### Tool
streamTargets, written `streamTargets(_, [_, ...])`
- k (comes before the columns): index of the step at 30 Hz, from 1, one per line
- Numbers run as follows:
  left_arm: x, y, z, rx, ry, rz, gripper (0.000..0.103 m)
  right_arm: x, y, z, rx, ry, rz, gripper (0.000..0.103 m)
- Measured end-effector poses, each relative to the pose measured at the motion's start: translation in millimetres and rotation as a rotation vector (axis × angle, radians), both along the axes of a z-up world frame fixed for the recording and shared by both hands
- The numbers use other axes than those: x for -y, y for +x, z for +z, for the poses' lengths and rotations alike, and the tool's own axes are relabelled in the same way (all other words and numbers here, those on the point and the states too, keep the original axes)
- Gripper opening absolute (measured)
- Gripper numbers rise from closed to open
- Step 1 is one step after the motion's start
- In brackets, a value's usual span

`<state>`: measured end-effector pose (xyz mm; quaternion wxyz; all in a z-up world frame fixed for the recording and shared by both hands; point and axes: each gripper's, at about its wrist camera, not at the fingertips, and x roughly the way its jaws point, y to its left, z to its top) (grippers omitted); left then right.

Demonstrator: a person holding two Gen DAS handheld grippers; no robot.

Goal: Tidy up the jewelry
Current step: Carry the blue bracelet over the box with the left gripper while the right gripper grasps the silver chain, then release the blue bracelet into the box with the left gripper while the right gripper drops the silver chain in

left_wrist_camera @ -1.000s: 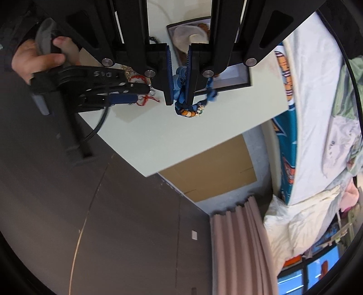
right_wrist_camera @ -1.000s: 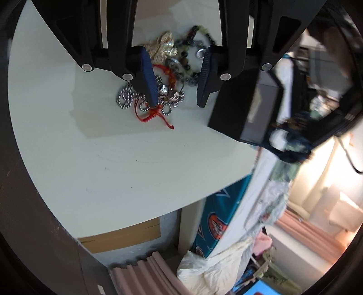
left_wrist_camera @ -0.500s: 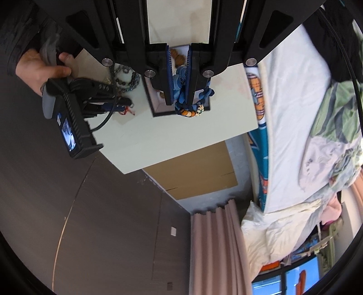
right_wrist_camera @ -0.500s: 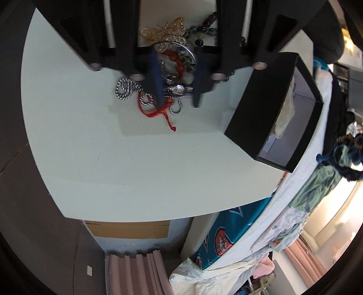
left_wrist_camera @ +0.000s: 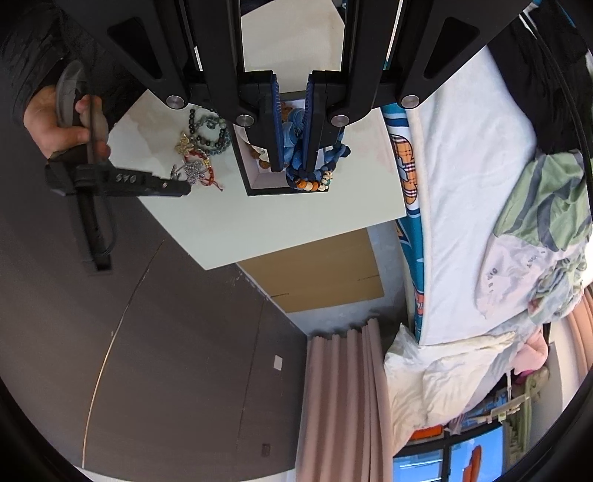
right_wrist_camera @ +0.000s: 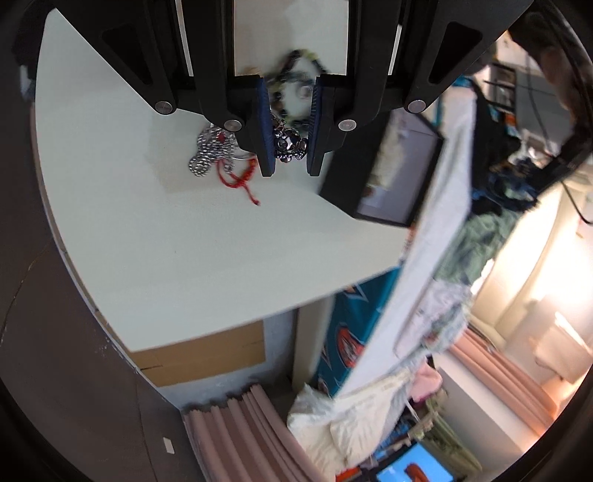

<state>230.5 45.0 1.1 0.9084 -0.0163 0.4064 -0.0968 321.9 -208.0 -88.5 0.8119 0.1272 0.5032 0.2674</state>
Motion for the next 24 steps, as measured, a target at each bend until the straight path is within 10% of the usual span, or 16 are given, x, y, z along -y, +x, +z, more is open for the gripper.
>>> streamTargets(24, [-22, -20, 44, 0.102, -0.029, 0.035, 0.01, -35, -22, 226, 0.374, 0.098, 0.027, 0.018])
